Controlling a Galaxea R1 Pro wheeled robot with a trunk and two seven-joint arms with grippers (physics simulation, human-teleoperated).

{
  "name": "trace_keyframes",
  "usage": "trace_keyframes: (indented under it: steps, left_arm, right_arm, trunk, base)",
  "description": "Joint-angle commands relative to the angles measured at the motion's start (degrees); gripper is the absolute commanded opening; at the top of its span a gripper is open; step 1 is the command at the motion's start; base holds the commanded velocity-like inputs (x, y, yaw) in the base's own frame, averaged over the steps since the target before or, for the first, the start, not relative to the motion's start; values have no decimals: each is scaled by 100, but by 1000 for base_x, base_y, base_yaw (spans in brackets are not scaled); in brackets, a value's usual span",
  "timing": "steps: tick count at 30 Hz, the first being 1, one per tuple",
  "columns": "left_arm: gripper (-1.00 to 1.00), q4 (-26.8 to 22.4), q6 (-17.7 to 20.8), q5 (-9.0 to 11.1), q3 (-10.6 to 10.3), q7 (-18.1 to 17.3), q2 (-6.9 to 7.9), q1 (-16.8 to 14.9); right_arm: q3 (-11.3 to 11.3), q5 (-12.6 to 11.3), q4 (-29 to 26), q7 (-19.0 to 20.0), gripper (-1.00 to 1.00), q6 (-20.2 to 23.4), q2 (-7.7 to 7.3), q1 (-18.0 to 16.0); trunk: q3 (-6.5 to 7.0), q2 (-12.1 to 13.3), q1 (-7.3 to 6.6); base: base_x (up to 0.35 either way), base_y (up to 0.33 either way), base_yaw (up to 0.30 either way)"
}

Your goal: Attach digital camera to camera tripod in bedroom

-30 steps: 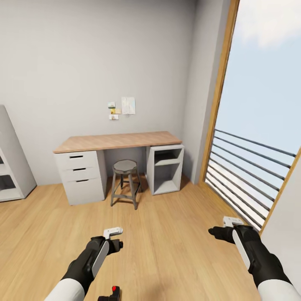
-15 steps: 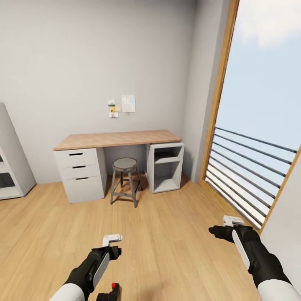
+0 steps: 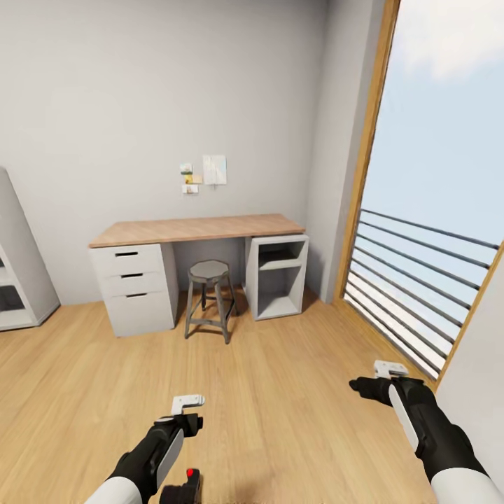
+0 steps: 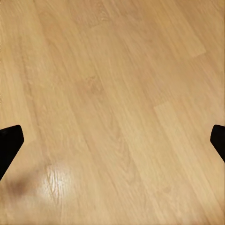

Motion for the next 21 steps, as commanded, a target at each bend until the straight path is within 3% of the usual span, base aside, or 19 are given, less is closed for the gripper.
trace_keyframes:
  steps: [1, 21]
  left_arm:
    - [100, -13, 26, 17, 8, 20, -6, -1]
    - [100, -20, 3, -1, 13, 30, -8, -1]
  right_arm:
    - [-8, -25, -6, 16, 100, 27, 0, -3]
    - [1, -50, -6, 62, 100, 30, 8, -3]
  trunk:
    - [-25, -44, 22]
    - [-384, -847, 461]
  base:
    - [0, 0, 0]
    - [0, 0, 0]
